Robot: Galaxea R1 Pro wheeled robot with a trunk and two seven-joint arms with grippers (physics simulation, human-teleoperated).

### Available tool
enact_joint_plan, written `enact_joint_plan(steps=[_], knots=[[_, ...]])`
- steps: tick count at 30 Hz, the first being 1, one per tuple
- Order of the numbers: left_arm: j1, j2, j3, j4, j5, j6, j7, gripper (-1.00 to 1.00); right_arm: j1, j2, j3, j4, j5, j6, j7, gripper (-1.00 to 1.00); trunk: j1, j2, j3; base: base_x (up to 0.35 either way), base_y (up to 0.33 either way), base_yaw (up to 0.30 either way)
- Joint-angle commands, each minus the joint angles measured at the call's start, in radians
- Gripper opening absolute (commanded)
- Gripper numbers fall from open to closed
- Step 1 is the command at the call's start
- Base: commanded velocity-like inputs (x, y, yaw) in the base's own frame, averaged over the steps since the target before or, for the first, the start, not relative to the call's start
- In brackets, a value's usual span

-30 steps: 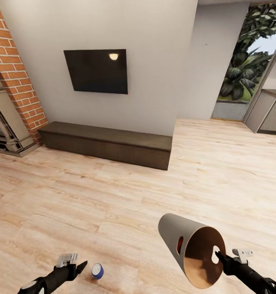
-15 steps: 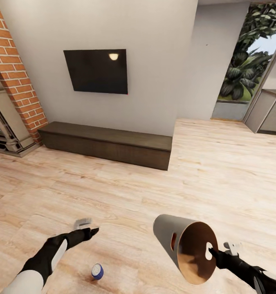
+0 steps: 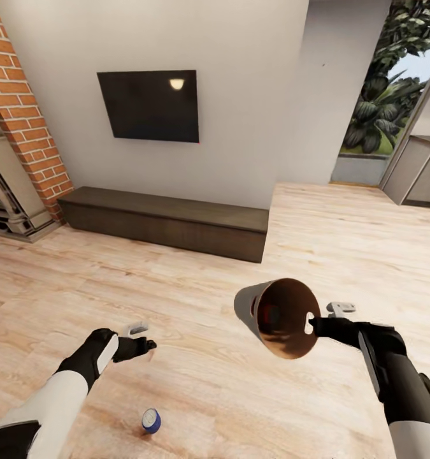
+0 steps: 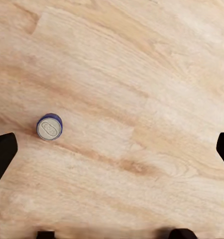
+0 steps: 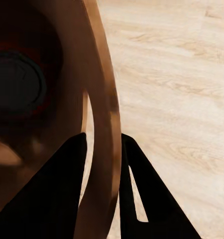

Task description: Put the three can of soda from the living room inside the tash can in the kitchen.

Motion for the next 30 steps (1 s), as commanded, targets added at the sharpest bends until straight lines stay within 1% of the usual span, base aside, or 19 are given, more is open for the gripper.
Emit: enact_joint_plan(steps=[1, 2, 3, 4, 5, 6, 7, 8, 9, 12, 14, 19, 21, 24, 30], knots=[[-0.007, -0.001, 0.001, 0.01, 0.001, 0.016, 0.016, 1.0, -0.017, 0.0, 0.003, 0.017, -0.001, 0.003, -0.005, -1.0, 0.004, -0.007, -0.005, 0.0, 0.0, 0.0], [-0.018, -0.003, 0.001, 0.027, 0.003, 0.037, 0.044, 1.0, -0.048, 0.0, 0.008, 0.053, -0.001, 0.007, -0.021, -1.0, 0.008, -0.014, -0.009, 0.0, 0.0, 0.0], [-0.021, -0.003, 0.001, 0.032, 0.003, 0.044, 0.056, 1.0, -0.063, 0.0, 0.01, 0.068, -0.001, 0.009, -0.028, -1.0, 0.011, -0.021, -0.014, 0.0, 0.0, 0.0], [-0.026, -0.004, 0.002, 0.042, 0.003, 0.055, 0.074, 1.0, -0.093, 0.0, 0.013, 0.091, 0.0, 0.011, -0.038, -1.0, 0.015, -0.028, -0.019, 0.0, 0.0, 0.0], [-0.031, -0.005, 0.002, 0.049, 0.004, 0.063, 0.089, 1.0, -0.136, -0.001, 0.017, 0.108, 0.001, 0.021, -0.046, -1.0, 0.019, -0.035, -0.023, 0.0, 0.0, 0.0], [-0.031, -0.006, 0.002, 0.051, 0.005, 0.064, 0.092, 1.0, -0.154, -0.001, 0.018, 0.111, 0.002, 0.025, -0.047, -1.0, 0.023, -0.042, -0.028, 0.0, 0.0, 0.0], [-0.033, -0.006, 0.002, 0.053, 0.005, 0.062, 0.097, 1.0, -0.191, -0.003, 0.026, 0.115, 0.004, 0.042, -0.05, -1.0, 0.027, -0.049, -0.033, 0.0, 0.0, 0.0], [-0.033, -0.006, 0.002, 0.053, 0.005, 0.061, 0.099, 1.0, -0.208, -0.004, 0.033, 0.117, 0.008, 0.058, -0.051, -1.0, 0.031, -0.056, -0.037, 0.0, 0.0, 0.0], [-0.034, -0.006, 0.002, 0.055, 0.004, 0.06, 0.102, 1.0, -0.239, -0.006, 0.05, 0.12, 0.017, 0.103, -0.052, -1.0, 0.034, -0.063, -0.042, 0.0, 0.0, 0.0], [-0.035, -0.006, 0.002, 0.057, 0.001, 0.059, 0.107, 1.0, -0.274, -0.011, 0.072, 0.124, 0.034, 0.177, -0.053, -1.0, 0.046, -0.084, -0.056, 0.0, 0.0, 0.0], [-0.035, -0.006, 0.001, 0.059, -0.002, 0.058, 0.111, 1.0, -0.306, -0.02, 0.083, 0.12, 0.049, 0.221, -0.054, -1.0, 0.054, -0.098, -0.066, 0.0, 0.0, 0.0], [-0.035, -0.006, 0.001, 0.057, -0.004, 0.058, 0.113, 1.0, -0.358, -0.029, 0.087, 0.124, 0.057, 0.245, -0.054, -1.0, 0.073, -0.133, -0.089, 0.0, 0.0, 0.0], [-0.035, -0.006, 0.001, 0.057, -0.004, 0.058, 0.113, 1.0, -0.377, -0.03, 0.089, 0.127, 0.074, 0.255, -0.055, -1.0, 0.08, -0.147, -0.099, 0.0, 0.0, 0.0], [-0.035, -0.006, 0.001, 0.057, -0.004, 0.058, 0.113, 1.0, -0.387, -0.03, 0.09, 0.129, 0.092, 0.255, -0.055, -1.0, 0.092, -0.168, -0.113, 0.0, 0.0, 0.0], [-0.035, -0.006, 0.001, 0.059, -0.005, 0.062, 0.113, 1.0, -0.391, -0.029, 0.09, 0.129, 0.098, 0.255, -0.054, -1.0, 0.115, -0.21, -0.14, 0.0, 0.0, 0.0]])
